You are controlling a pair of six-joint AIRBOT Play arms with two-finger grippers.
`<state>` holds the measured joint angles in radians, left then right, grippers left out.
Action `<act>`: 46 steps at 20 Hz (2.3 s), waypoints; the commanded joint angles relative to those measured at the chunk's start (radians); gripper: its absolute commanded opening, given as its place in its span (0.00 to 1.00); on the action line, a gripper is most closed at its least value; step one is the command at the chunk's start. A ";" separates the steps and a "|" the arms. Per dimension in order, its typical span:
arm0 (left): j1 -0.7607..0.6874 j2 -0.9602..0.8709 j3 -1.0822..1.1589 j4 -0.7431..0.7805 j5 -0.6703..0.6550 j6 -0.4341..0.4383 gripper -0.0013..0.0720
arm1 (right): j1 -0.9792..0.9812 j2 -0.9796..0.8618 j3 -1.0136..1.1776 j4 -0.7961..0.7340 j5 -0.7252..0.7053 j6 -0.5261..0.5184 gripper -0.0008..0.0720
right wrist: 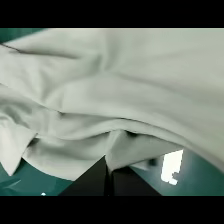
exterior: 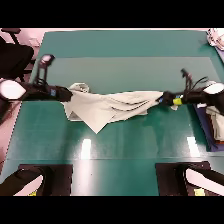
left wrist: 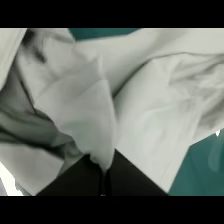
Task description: Fold the shirts.
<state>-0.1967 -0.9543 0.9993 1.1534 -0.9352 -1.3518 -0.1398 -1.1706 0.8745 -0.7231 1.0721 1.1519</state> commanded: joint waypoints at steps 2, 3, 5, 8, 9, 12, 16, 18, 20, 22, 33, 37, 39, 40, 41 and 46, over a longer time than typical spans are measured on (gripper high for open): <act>0.000 0.156 0.213 0.151 -0.044 -0.007 0.05 | -0.006 0.232 0.224 0.023 0.019 0.032 0.03; 0.000 0.192 0.275 0.198 -0.040 -0.016 0.05 | -0.023 0.280 0.281 0.023 0.014 0.050 0.03; 0.000 0.257 0.409 0.333 -0.034 -0.069 0.05 | -0.077 0.373 0.386 0.023 0.000 0.076 0.03; 0.000 0.322 0.589 0.527 -0.039 -0.115 0.05 | -0.191 0.494 0.522 0.023 0.001 0.086 0.03; 0.000 0.340 0.638 0.554 -0.045 -0.114 0.05 | -0.232 0.529 0.558 0.023 0.001 0.086 0.03; 0.000 0.357 0.747 0.558 -0.071 -0.114 0.05 | -0.381 0.626 0.648 0.023 -0.001 0.077 0.03; 0.000 0.357 0.826 0.536 -0.076 -0.114 0.05 | -0.484 0.704 0.688 0.013 -0.044 0.008 0.03; 0.000 0.357 0.829 0.526 -0.077 -0.114 0.05 | -0.483 0.706 0.688 0.015 -0.041 -0.001 0.03; 0.000 0.357 0.829 0.525 -0.074 -0.114 0.05 | -0.483 0.702 0.688 0.016 -0.041 -0.001 0.03; 0.000 0.357 0.829 0.511 -0.058 -0.114 0.05 | -0.483 0.703 0.688 0.018 -0.047 -0.001 0.03; 0.000 0.352 0.829 0.216 0.116 0.028 0.05 | -0.483 0.782 0.688 0.022 -0.159 -0.099 0.03; 0.000 0.262 0.780 0.253 -0.028 0.024 0.05 | -0.483 0.761 0.541 0.024 -0.097 -0.096 0.03; 0.000 0.189 0.727 0.257 -0.150 0.024 0.05 | -0.483 0.743 0.401 0.026 -0.042 -0.070 0.03; 0.000 0.151 0.695 0.275 -0.194 0.018 0.05 | -0.483 0.727 0.336 0.025 -0.021 -0.039 0.03; 0.000 0.116 0.661 0.297 -0.215 0.002 0.05 | -0.483 0.702 0.277 0.025 0.003 -0.002 0.03; 0.000 -0.043 0.474 0.411 -0.185 -0.087 0.05 | -0.385 0.493 0.117 0.020 0.062 0.024 0.03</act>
<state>-0.1967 -0.9127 1.5661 1.5070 -1.1145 -1.3960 -0.5804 -0.5735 1.0882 -0.7025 1.0985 1.1542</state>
